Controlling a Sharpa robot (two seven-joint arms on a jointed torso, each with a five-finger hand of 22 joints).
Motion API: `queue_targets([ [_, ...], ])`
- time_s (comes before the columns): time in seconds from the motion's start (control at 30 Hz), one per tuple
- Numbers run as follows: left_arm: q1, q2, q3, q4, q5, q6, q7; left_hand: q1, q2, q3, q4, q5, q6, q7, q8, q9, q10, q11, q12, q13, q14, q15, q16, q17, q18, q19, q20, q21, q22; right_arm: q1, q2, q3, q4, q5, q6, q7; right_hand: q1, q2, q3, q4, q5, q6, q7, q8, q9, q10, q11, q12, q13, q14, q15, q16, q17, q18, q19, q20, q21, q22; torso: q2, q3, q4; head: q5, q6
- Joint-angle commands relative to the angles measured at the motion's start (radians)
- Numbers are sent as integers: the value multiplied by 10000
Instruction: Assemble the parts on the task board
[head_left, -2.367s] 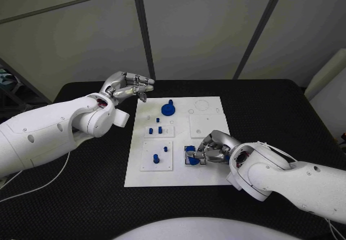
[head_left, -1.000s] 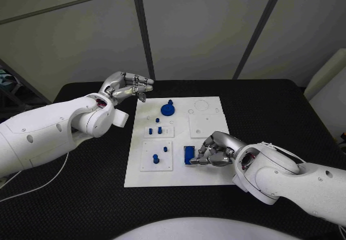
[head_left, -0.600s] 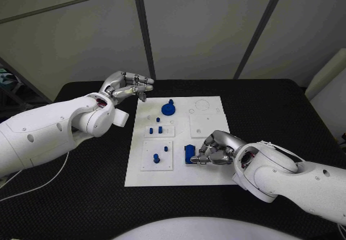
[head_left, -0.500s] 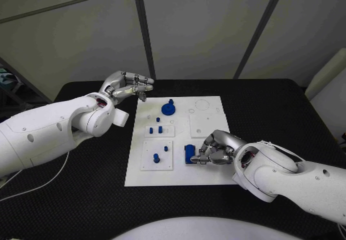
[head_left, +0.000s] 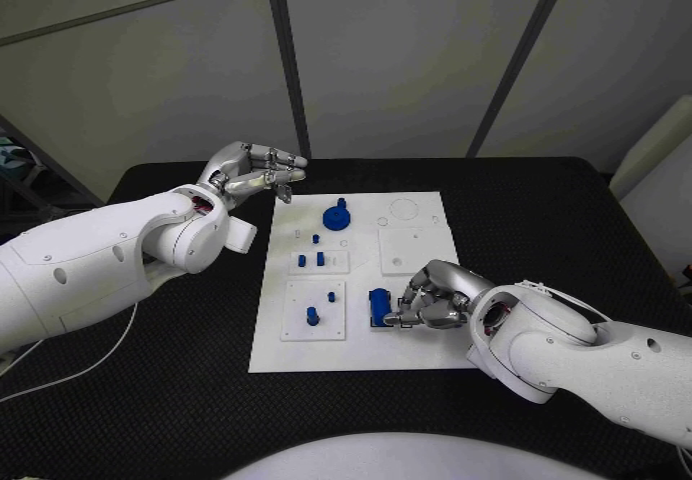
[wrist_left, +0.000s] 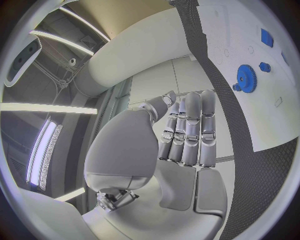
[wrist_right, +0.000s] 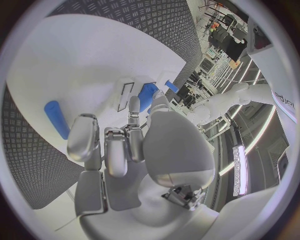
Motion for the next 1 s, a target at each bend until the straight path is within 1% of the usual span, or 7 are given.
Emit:
queue_targets([
  [0.03,9,-14,4,6,14,100,15,28,72,-13,-67,-29,-82,5,-8,-2,-71,8,69,5,-15,52,-51,-9,-152,2,49,-35,10,15,-27,4,21,80,245,219,41,-173,-53,33,-219,-94,6,67,29,257,20,-54,1337,1075,2,40,2631,-122,-60,8,-47,-21,8,2,-5,4,-9],
  [0.37,6,-28,4,12,14,103,16,28,72,-13,-67,-29,-82,5,-8,-2,-71,8,69,5,-15,52,-51,-9,-152,2,49,-35,10,15,-130,4,85,101,258,339,206,-452,-16,73,-1084,-167,26,167,100,239,39,-81,1334,1075,21,40,2631,-116,-78,29,-77,-35,-1,0,-5,-2,-37],
  [0.53,4,-29,4,15,14,106,26,28,72,-13,-67,-29,-82,5,-8,-2,-71,8,69,5,-15,52,-51,-9,-152,2,49,-35,10,15,-281,5,156,100,-35,496,180,-420,9,93,-1104,-187,32,166,101,233,43,-94,1326,1075,23,40,2631,-116,-76,31,-77,-32,-3,4,-11,-24,-26],
  [0.67,2,-45,3,25,14,93,48,28,72,-13,-67,-29,-82,5,-8,-2,-71,8,69,5,-15,52,-51,-9,-152,2,49,-35,10,15,-620,6,264,411,-532,1218,320,-73,167,28,-586,-579,174,-145,-40,120,160,-312,1176,1071,100,32,2616,-81,-187,80,-216,-229,-2,8,-12,-39,-9],
  [0.83,-1,-70,2,32,14,74,80,39,79,-6,-78,-27,-85,4,-4,-2,-82,8,81,4,-16,52,-51,-15,-152,1,48,-32,15,21,-1291,13,446,894,-889,2173,1118,524,442,-248,660,-1051,474,-1032,-495,-24,395,-599,984,1046,287,-24,2505,-34,-327,228,-397,-469,-23,2,-22,-117,18],
  [0.9,-2,-77,1,44,14,78,96,39,79,-6,-78,-27,-85,4,-4,-2,-82,8,81,4,-16,52,-51,-15,-152,1,48,-32,15,27,-1715,19,502,926,-883,2457,1329,675,462,-303,856,-906,552,-1443,-754,-82,440,-739,891,1044,353,-30,2497,-18,-350,297,-433,-507,-22,-10,-31,-206,46],
  [1.0,-3,-66,0,63,14,99,118,38,81,-5,-78,-27,-83,3,-2,-1,-81,7,84,5,-17,52,-51,-16,-152,0,48,-32,15,30,-2068,23,491,531,-843,2563,1467,822,474,-297,1249,-579,505,-1747,-996,-140,420,-916,772,1040,339,-38,2483,-5,-372,319,-470,-546,-24,-13,-48,-291,96],
])
